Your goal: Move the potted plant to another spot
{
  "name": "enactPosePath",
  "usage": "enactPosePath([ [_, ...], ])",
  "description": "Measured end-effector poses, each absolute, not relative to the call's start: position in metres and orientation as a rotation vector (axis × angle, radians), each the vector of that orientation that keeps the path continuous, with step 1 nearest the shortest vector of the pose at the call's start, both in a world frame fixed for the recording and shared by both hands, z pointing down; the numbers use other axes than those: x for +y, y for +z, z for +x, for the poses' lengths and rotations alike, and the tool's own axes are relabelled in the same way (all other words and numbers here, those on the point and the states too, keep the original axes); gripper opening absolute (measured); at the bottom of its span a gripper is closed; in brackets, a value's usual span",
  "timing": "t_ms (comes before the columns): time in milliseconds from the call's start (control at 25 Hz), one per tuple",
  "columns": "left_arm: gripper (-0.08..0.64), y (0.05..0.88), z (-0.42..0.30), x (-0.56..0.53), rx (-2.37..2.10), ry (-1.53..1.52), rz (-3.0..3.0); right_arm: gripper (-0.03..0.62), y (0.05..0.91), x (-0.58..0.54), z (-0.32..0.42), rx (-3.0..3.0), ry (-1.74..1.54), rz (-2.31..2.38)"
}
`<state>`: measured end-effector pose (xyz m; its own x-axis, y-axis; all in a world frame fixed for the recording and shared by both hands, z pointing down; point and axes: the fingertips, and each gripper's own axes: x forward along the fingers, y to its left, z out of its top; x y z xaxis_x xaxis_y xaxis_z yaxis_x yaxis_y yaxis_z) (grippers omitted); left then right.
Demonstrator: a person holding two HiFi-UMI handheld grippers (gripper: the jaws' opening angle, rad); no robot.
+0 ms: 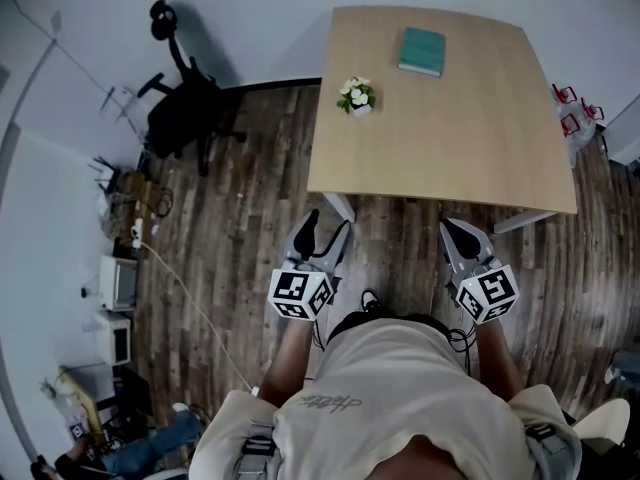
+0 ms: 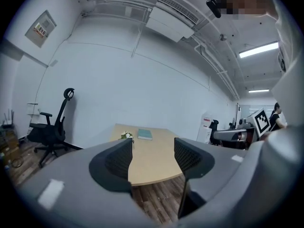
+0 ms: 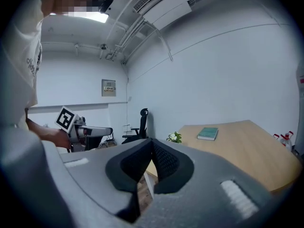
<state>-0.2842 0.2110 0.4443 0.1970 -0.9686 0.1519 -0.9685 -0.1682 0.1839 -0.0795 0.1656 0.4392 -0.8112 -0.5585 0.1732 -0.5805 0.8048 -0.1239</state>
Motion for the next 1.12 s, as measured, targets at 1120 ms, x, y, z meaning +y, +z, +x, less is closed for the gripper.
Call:
enactPosePath([
  [1120, 0.293, 0.465, -0.355, 0.102, -1.845, 0.105, 2.182, 0.003, 0.457, 0.044, -0.180, -2.866, 0.222, 0.768],
])
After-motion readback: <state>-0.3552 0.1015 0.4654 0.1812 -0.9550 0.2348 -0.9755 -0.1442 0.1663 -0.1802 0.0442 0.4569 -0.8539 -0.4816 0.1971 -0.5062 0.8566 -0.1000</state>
